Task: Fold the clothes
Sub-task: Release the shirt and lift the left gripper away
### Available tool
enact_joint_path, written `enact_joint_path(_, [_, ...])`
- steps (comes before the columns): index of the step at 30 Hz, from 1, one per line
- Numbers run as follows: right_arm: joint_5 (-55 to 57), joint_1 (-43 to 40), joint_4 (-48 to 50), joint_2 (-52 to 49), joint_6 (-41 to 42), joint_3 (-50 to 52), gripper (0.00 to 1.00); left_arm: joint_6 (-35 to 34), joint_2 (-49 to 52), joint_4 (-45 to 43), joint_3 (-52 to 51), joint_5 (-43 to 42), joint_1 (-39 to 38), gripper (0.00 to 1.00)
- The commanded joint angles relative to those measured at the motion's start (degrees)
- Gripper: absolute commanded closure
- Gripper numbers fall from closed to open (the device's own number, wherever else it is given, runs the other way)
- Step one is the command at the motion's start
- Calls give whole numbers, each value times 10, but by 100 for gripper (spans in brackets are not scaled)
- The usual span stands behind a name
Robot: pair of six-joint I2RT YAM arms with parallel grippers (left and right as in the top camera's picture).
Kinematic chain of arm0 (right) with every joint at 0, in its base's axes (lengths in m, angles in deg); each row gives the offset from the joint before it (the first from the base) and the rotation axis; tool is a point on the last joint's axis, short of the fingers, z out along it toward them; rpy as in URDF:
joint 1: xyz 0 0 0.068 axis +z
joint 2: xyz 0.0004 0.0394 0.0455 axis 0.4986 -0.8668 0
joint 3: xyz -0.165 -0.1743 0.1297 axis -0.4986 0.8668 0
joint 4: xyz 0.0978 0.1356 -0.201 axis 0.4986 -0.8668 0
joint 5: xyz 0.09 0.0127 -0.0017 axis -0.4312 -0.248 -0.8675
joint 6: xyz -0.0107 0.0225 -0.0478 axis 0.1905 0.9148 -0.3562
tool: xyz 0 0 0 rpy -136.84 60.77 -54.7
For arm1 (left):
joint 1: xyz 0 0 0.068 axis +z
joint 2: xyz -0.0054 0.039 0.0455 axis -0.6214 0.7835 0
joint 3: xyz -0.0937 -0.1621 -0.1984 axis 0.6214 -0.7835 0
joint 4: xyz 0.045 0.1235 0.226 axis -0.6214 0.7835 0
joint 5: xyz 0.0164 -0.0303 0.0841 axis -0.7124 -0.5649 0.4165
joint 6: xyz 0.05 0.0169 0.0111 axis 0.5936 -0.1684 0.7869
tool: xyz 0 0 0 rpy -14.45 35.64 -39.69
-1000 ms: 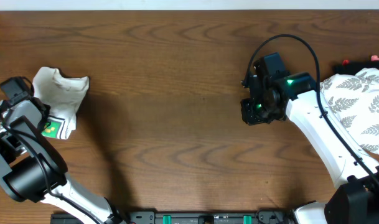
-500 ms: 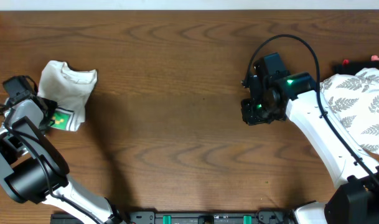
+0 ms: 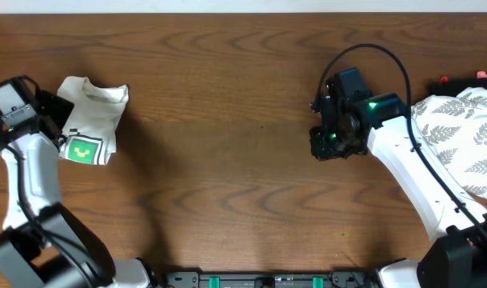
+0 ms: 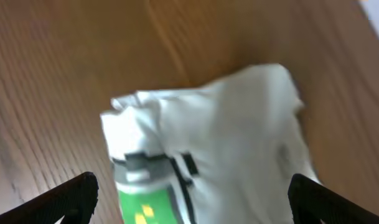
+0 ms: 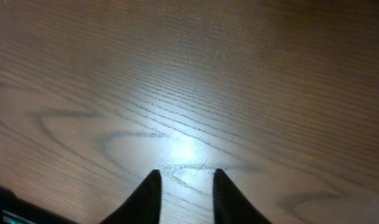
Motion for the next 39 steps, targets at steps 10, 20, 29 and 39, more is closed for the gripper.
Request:
enact_joint_path(10, [0,2,50,10,-1,2,1,173,-54,60,3,-45,-209,2])
enact_joint_path(20, [62,-58,181,10,24,2,1,218,-54,72,2,-44,-320,2])
enact_joint_path(29, [64,-126,152,40,-2,2,1,218,-75,117,2,-45,-318,2])
enact_joint_path(39, [130,-101,132,285,6,87,1,220,-266,114,-62,-46,-318,2])
